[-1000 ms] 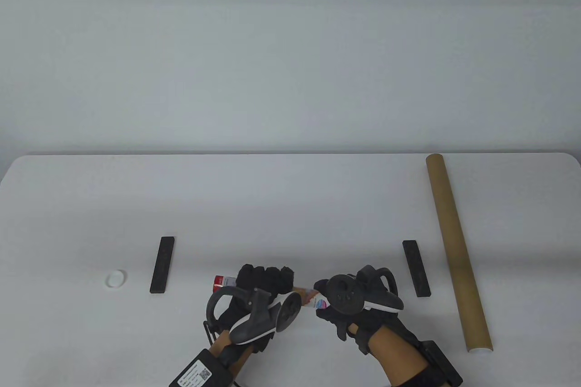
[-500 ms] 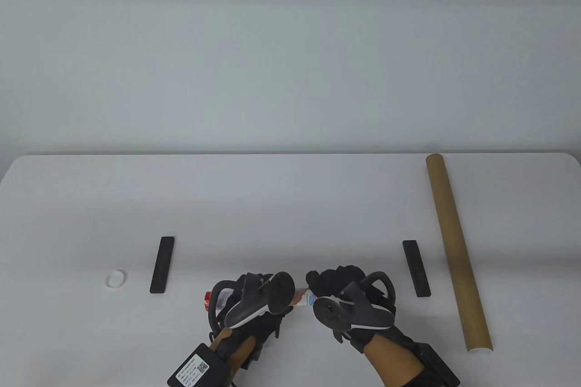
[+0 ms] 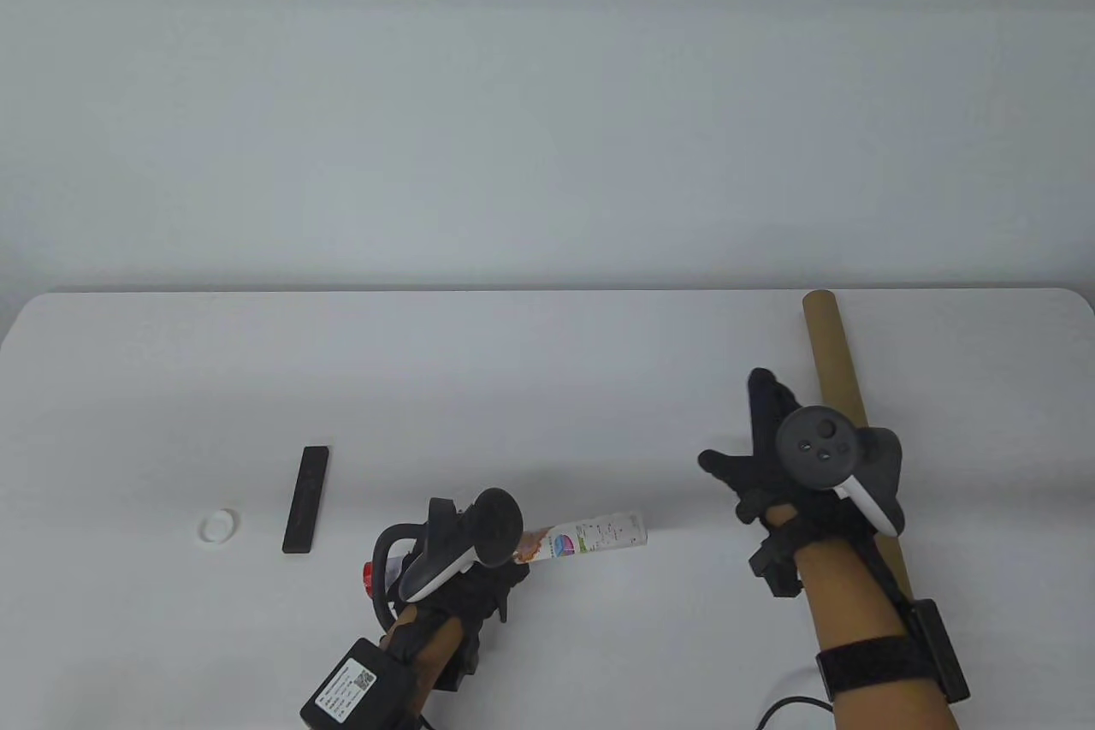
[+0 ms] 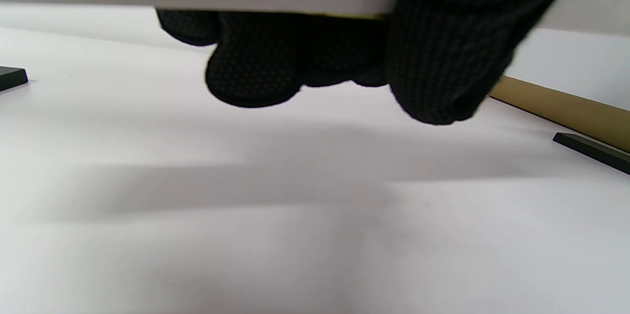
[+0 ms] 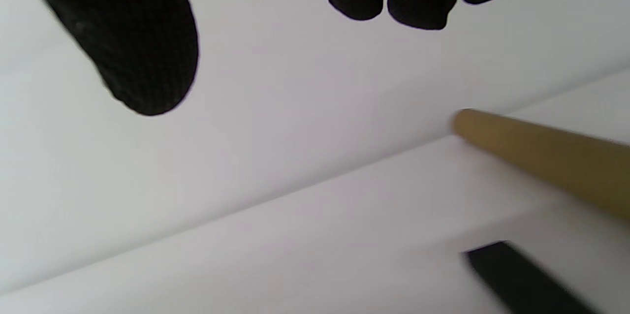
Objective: Roll up map and store in mailing tube
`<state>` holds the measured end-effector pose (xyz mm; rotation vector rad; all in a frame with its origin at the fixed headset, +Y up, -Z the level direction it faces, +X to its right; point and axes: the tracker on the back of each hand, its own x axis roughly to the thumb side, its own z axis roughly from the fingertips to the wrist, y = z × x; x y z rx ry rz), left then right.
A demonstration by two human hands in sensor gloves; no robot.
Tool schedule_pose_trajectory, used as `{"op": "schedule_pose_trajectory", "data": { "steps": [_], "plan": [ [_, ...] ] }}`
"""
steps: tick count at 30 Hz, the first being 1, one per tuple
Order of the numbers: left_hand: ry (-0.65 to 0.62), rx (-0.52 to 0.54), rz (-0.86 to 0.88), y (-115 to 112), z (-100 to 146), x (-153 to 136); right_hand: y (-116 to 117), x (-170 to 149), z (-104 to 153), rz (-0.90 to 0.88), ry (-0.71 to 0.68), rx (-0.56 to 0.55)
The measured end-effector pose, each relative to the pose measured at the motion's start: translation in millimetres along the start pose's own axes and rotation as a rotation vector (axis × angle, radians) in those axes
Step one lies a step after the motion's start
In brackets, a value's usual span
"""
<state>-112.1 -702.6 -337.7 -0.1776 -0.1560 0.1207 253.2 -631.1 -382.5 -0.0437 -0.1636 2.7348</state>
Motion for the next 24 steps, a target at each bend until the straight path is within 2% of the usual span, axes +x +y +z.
{"op": "schedule_pose_trajectory", "data": {
  "steps": [4, 6, 12, 16, 24],
  "plan": [
    [-0.012, -0.002, -0.017, -0.6, 0.7, 3.7, 4.6, -52.9, -10.3, 0.043, 0.233, 0.035],
    [-0.017, 0.005, -0.019, -0.6, 1.3, 4.9, 15.2, -80.0, -11.9, 0.060, 0.344, 0.092],
    [-0.022, -0.003, -0.026, -1.0, 1.8, 6.5, 50.5, -125.7, -8.8, 0.116, 0.530, 0.231],
    [-0.022, -0.008, -0.032, -1.2, 2.1, 7.4, 66.2, -135.7, -7.4, 0.141, 0.575, 0.293],
    [-0.022, -0.011, -0.031, -0.4, 3.5, 6.5, 75.1, -136.0, -8.7, 0.207, 0.584, 0.294]
  ]
}}
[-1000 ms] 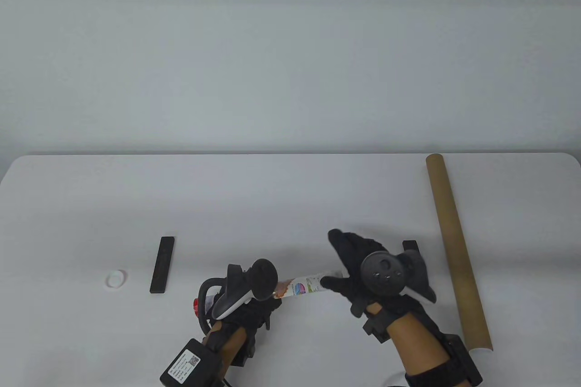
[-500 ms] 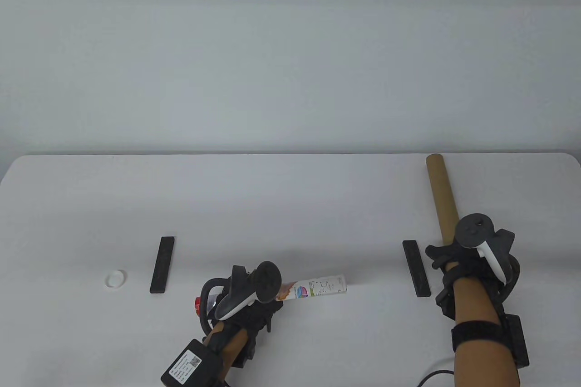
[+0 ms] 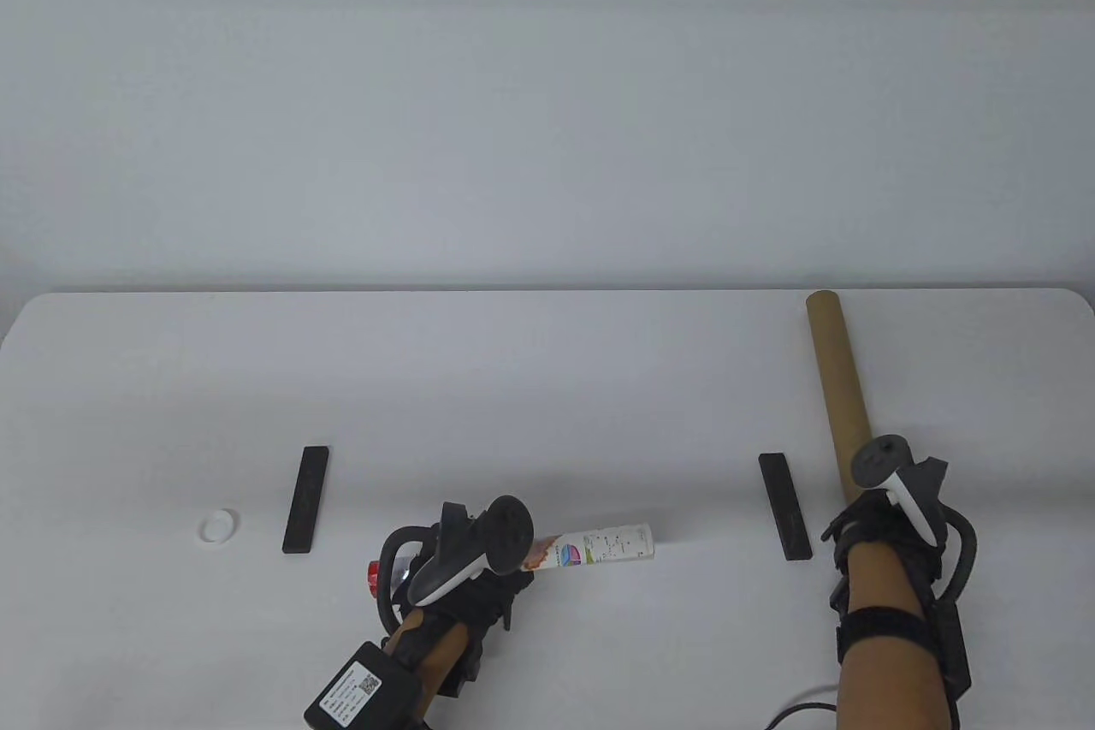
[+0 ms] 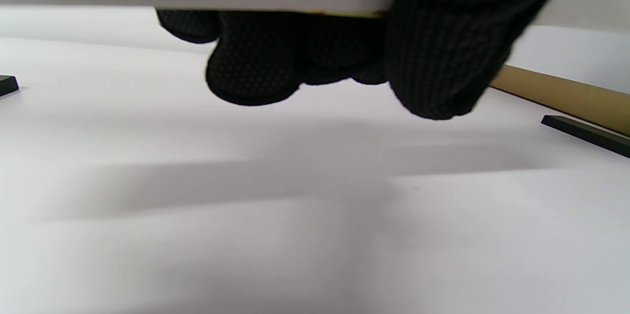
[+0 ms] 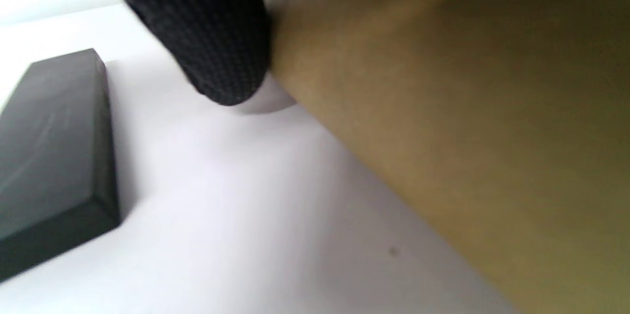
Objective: Roll up map and store in mailing tube
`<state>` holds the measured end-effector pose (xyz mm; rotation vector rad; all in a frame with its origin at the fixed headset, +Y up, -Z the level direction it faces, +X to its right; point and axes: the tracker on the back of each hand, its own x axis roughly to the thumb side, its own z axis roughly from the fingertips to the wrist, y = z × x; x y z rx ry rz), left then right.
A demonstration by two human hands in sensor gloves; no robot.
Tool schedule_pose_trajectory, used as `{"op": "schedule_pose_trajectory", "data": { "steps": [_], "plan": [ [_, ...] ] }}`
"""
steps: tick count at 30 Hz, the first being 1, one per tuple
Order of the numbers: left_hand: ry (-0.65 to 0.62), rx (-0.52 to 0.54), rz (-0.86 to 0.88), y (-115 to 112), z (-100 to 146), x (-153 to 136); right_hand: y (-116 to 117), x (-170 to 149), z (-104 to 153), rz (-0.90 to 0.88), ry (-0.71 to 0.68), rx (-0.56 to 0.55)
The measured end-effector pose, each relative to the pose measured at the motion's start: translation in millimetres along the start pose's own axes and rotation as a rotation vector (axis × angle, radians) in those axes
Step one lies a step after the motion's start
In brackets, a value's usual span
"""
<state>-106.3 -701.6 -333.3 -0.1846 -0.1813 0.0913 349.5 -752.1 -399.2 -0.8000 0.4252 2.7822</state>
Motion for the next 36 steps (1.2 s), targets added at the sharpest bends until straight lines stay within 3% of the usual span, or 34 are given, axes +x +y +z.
{"op": "schedule_pose_trajectory", "data": {
  "steps": [7, 12, 18, 25, 31, 33, 36],
  "plan": [
    [-0.001, 0.038, 0.065, 11.4, 1.9, -4.8, -28.1, 12.4, 14.9, -0.161, -0.116, -0.062],
    [0.006, 0.088, 0.122, 25.6, 8.0, -12.8, -64.6, 39.3, 48.1, -0.276, -0.311, -0.173],
    [0.066, 0.158, 0.200, 50.1, 16.9, -43.6, -84.0, 70.5, 97.3, -0.321, -0.576, -0.277],
    [0.174, 0.243, 0.300, 50.3, 24.3, -101.8, -68.1, 85.9, 134.2, -0.268, -0.763, -0.364],
    [0.247, 0.251, 0.423, 40.0, 27.0, -139.8, -47.0, 80.4, 139.8, -0.272, -0.839, -0.509],
    [0.263, 0.263, 0.460, 40.0, 28.4, -148.6, -41.6, 76.8, 140.7, -0.222, -0.839, -0.596],
    [0.291, 0.278, 0.504, 41.5, 31.7, -159.9, -37.9, 73.8, 140.3, -0.103, -0.835, -0.613]
  ]
}}
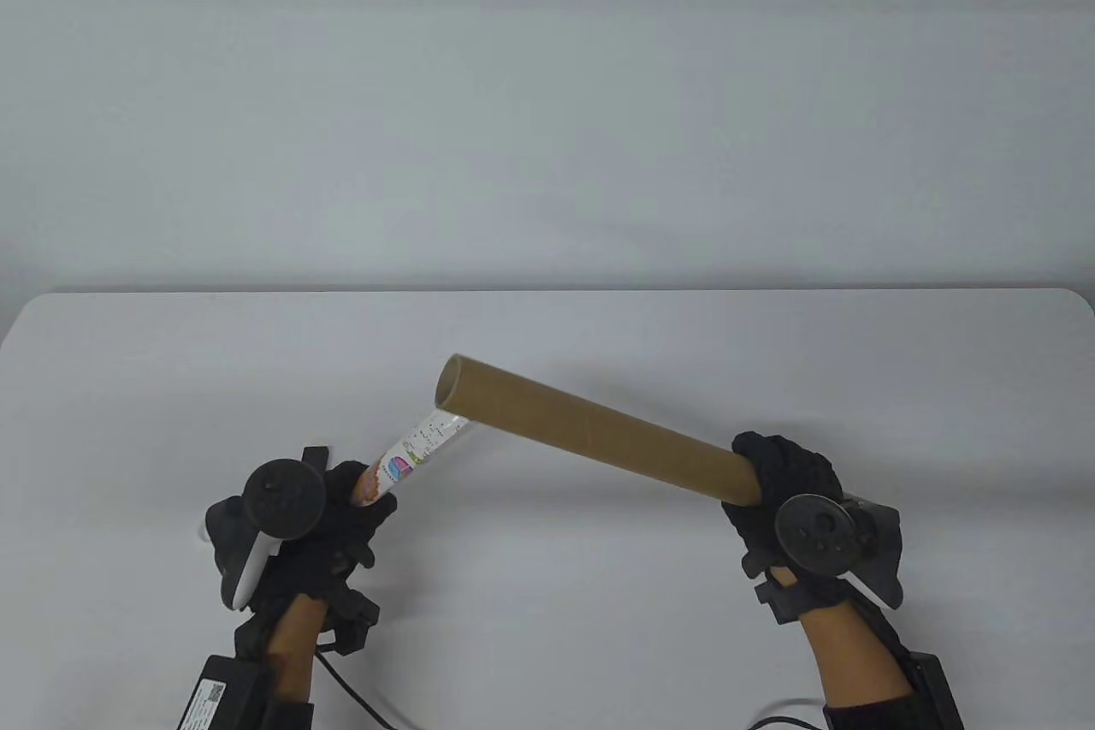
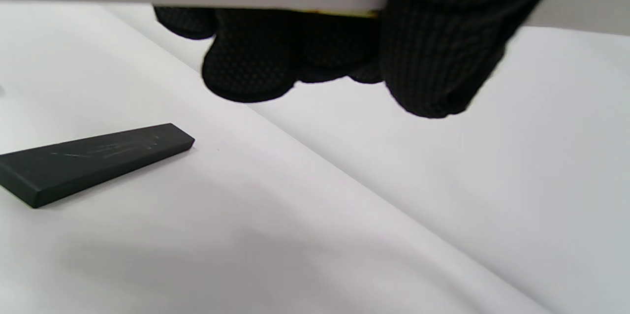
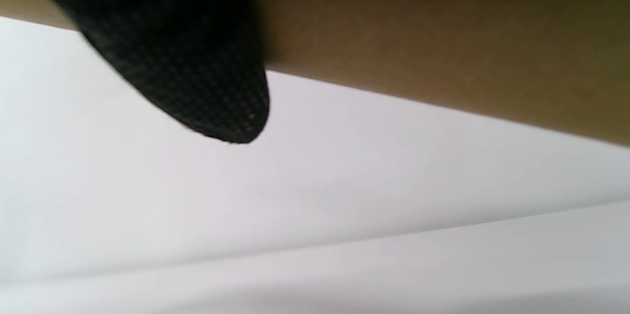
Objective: Roll up map and store in mailing tube
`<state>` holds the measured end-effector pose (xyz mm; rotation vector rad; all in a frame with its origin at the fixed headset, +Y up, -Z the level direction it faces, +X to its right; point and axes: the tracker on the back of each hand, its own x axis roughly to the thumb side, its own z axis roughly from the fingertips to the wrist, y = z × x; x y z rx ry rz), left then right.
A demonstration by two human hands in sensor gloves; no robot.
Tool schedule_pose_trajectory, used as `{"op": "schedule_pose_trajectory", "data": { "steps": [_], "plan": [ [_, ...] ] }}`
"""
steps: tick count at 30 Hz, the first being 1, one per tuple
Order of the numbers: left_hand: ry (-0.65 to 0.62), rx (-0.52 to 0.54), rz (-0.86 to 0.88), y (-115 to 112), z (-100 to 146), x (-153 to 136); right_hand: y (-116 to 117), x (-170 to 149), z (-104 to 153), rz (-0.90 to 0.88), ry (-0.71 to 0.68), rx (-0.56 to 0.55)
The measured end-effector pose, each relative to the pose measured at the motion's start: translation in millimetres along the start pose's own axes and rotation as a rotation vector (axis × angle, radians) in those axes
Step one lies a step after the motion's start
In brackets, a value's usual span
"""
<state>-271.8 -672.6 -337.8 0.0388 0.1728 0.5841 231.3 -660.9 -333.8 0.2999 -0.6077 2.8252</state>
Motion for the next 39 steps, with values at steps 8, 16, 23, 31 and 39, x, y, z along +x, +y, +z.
{"op": "schedule_pose_trajectory", "data": {
  "steps": [8, 16, 23, 31, 39],
  "plan": [
    [0.043, 0.045, 0.061, 11.5, 2.2, -11.3, 10.9, -6.6, 1.4, 0.118, 0.012, 0.100],
    [-0.041, 0.066, -0.230, 5.0, 5.6, 6.6, 14.9, -21.6, 1.8, 0.129, 0.052, 0.153],
    [-0.213, 0.033, -0.600, -18.2, 11.1, 39.7, 23.7, -22.1, 2.4, 0.195, -0.002, 0.232],
    [-0.443, -0.076, -0.506, -37.1, 32.8, 80.7, 27.3, -3.7, -0.2, 0.200, -0.063, 0.264],
    [-0.453, 0.028, -0.268, -8.7, 31.6, 60.7, 29.5, -8.6, 1.4, 0.161, -0.039, 0.268]
  ]
}}
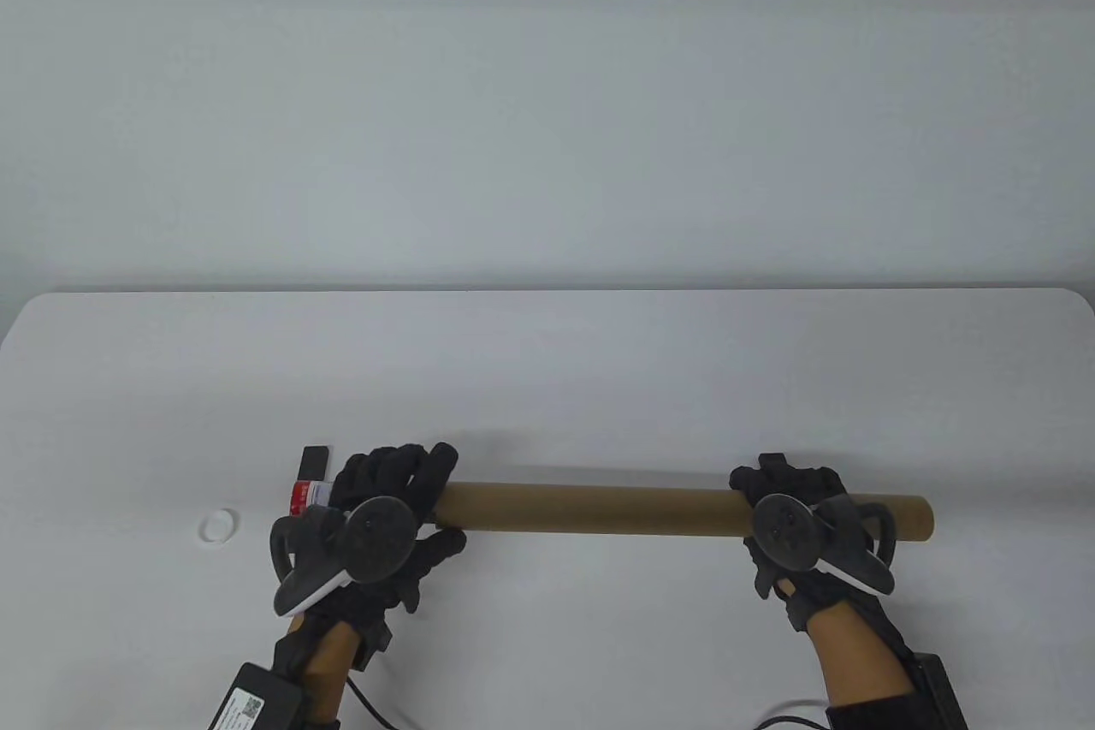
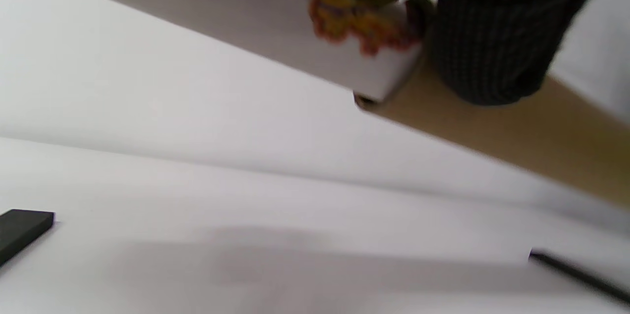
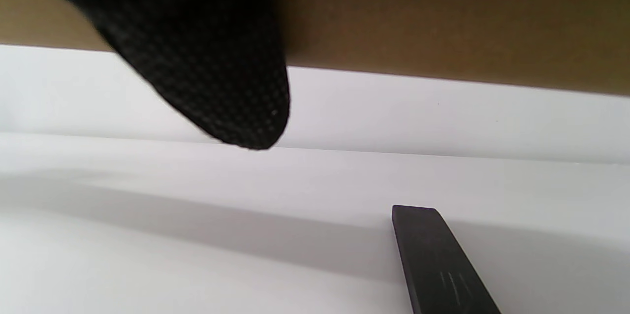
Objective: Roll up map and store in mailing tube
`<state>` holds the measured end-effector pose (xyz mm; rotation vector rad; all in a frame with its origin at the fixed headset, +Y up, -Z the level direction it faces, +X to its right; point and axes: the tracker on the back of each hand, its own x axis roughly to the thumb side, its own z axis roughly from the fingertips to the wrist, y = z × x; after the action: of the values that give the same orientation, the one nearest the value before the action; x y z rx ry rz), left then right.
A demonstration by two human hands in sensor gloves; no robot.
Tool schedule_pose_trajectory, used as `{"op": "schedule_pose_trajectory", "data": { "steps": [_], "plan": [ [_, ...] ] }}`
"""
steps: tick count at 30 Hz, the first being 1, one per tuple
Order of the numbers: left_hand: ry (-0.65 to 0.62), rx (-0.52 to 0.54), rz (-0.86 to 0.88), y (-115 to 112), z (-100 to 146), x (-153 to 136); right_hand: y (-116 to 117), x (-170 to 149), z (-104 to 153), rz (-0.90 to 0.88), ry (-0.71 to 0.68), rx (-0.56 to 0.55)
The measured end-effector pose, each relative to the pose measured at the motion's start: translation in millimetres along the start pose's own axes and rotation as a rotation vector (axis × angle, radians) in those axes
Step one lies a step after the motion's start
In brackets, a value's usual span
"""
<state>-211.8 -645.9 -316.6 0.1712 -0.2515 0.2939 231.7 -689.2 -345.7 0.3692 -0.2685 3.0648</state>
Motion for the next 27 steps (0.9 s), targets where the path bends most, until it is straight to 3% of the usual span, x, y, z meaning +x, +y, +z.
{"op": "schedule_pose_trajectory", "data": {
  "steps": [7, 12, 18, 27],
  "plan": [
    [0.169, 0.140, 0.350, 21.4, 13.6, -58.3, 0.8, -7.0, 1.3, -0.022, 0.020, 0.002],
    [0.213, 0.145, 0.628, 11.7, 15.9, -84.7, 1.4, -7.6, 1.4, -0.050, 0.013, 0.002],
    [0.217, 0.162, 1.118, -5.7, 15.0, -96.2, 2.3, -6.2, 1.6, -0.050, -0.011, 0.013],
    [0.218, -0.018, 1.025, -23.4, 8.0, -87.2, 6.0, 1.0, 1.4, -0.011, -0.059, 0.024]
  ]
}}
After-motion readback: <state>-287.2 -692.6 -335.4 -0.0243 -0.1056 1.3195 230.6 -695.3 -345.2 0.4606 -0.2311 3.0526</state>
